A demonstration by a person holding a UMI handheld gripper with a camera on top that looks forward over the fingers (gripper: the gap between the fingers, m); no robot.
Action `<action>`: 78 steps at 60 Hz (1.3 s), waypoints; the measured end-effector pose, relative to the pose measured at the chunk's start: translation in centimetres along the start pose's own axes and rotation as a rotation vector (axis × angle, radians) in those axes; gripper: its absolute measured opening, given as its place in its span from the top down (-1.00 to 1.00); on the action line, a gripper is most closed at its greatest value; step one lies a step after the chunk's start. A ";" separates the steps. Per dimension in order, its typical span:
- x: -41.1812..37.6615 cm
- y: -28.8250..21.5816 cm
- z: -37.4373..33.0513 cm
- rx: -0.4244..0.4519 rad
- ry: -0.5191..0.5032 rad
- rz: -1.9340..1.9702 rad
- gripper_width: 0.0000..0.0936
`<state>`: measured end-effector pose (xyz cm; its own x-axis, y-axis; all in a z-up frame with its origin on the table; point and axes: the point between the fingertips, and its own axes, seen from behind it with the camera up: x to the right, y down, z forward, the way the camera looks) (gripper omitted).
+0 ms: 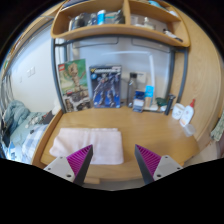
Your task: Fold towel
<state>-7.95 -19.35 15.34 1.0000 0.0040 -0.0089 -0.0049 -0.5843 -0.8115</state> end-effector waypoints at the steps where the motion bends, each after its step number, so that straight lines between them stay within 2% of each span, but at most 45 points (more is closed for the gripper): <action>1: -1.1 0.5 0.6 -0.010 -0.007 -0.002 -0.82; 13: -13.3 4.6 5.9 -0.109 -0.121 -0.065 -0.82; 24: -22.3 5.9 10.6 -0.157 -0.181 -0.099 -0.85; 33: -27.1 6.4 14.8 -0.174 -0.186 -0.144 -0.83; 44: -29.2 7.9 19.0 -0.208 -0.141 -0.204 -0.74; 46: -29.3 7.3 19.3 -0.180 -0.131 -0.211 -0.72; 48: -29.3 7.5 19.5 -0.181 -0.121 -0.217 -0.50; 52: -29.4 7.4 19.4 -0.174 -0.119 -0.212 -0.37; 53: -29.2 7.4 19.5 -0.173 -0.114 -0.213 -0.23; 55: -28.8 7.3 19.6 -0.165 -0.099 -0.220 0.16; 61: -27.6 6.9 20.0 -0.149 -0.064 -0.253 0.76; 71: -27.9 6.3 19.3 -0.179 -0.145 -0.218 0.77; 78: -25.9 1.2 16.8 -0.129 -0.185 -0.122 0.77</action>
<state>-34.03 -6.57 4.76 0.9744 0.2226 -0.0322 0.1285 -0.6687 -0.7324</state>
